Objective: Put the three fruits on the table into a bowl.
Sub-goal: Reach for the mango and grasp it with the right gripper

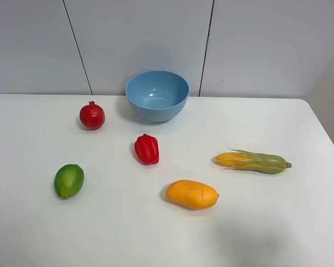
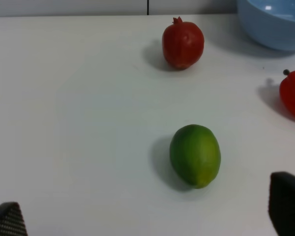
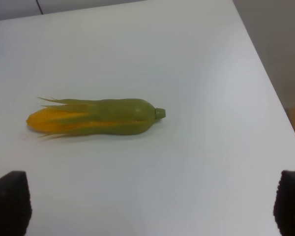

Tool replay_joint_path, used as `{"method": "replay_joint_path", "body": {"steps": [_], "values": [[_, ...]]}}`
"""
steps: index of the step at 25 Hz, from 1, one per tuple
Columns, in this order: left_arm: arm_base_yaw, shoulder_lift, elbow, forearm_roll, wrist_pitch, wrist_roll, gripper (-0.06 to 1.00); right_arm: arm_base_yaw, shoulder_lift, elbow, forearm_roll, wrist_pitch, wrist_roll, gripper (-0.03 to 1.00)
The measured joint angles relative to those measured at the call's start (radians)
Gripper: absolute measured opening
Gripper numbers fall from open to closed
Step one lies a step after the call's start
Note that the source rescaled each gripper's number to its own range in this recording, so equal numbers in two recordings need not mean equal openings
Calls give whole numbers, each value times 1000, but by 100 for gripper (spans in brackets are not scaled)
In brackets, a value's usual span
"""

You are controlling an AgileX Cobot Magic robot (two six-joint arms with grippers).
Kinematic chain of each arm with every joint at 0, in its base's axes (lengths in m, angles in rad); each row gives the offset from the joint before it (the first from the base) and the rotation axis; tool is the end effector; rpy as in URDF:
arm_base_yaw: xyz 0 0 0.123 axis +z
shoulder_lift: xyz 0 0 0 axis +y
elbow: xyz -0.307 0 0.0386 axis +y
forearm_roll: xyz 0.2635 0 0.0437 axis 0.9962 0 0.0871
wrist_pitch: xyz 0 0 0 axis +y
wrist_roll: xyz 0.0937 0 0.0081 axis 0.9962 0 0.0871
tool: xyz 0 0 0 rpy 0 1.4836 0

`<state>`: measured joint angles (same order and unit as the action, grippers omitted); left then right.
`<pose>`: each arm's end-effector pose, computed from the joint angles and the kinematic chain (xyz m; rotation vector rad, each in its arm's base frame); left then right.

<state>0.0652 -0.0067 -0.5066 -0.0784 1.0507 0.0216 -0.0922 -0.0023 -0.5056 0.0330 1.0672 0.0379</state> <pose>-0.0142 -0.0073 0.2862 -0.0402 2.0184 -0.0384 -0.0141 0.0040 0.2844 0.1310 2.0383 0.0055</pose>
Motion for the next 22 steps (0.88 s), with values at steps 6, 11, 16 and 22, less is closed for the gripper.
{"method": "replay_joint_path", "body": {"steps": [6,11,16,22], "values": [[0,0,0,0,0,0,100,0,11,1,82,0,-55,100],[0,0,0,0,0,0,100,0,172,-22,169,15,-118,100],[0,0,0,0,0,0,100,0,411,-153,211,30,-165,100],[0,0,0,0,0,0,100,0,736,-315,235,101,-314,100]]}}
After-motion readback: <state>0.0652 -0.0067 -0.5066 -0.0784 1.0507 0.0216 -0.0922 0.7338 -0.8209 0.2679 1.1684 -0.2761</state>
